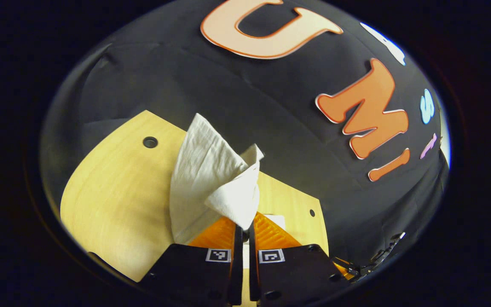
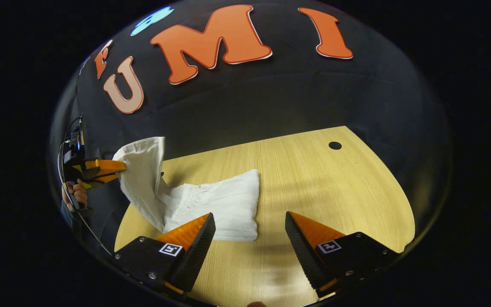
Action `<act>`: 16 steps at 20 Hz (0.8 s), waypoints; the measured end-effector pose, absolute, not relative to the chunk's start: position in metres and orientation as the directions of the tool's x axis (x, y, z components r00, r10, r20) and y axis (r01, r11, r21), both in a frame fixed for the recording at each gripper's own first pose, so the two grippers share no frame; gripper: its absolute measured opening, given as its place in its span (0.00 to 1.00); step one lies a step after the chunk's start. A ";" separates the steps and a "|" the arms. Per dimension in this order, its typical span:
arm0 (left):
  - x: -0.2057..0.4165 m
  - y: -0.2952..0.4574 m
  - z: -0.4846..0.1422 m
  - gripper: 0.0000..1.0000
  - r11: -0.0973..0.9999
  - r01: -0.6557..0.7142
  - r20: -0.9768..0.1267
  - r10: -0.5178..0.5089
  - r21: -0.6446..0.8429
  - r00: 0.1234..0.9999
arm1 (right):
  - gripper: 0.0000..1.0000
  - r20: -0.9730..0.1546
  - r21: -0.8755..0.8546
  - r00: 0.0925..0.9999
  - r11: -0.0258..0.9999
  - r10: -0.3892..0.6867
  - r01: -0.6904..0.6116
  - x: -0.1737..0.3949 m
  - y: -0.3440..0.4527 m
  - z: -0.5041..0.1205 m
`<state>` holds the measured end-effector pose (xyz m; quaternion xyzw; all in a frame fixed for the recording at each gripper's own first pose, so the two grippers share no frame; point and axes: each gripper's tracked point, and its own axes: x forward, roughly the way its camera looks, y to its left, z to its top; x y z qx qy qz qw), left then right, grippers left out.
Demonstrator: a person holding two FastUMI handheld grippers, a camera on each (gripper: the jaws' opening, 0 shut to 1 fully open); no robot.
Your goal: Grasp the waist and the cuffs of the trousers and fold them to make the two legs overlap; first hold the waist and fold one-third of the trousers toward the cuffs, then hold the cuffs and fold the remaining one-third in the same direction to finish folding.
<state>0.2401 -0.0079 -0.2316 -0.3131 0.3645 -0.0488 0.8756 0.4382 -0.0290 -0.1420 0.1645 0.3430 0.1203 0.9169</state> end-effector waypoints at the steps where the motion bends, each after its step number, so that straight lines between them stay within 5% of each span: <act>1: 0.243 -0.023 -0.231 0.10 0.802 -0.128 -0.610 -0.328 -0.583 0.721 | 0.99 -0.589 0.386 0.737 0.917 0.331 -0.103 0.437 -0.038 -0.144; 9: 0.259 -0.138 -0.251 0.10 0.822 -0.060 -0.645 -0.397 -0.566 0.653 | 0.99 -0.590 0.399 0.741 0.914 0.321 -0.078 0.427 -0.085 -0.154; 13: 0.240 -0.202 -0.275 0.11 0.843 0.091 -0.669 -0.482 -0.530 0.567 | 0.99 -0.589 0.409 0.743 0.910 0.317 -0.065 0.428 -0.107 -0.160; 15: 0.213 -0.236 -0.286 0.16 0.833 0.167 -0.687 -0.534 -0.527 0.492 | 0.99 -0.587 0.416 0.743 0.907 0.321 -0.064 0.429 -0.114 -0.162; 16: 0.203 -0.249 -0.289 0.47 0.828 0.194 -0.689 -0.549 -0.526 0.473 | 0.99 -0.584 0.422 0.743 0.904 0.327 -0.067 0.432 -0.115 -0.162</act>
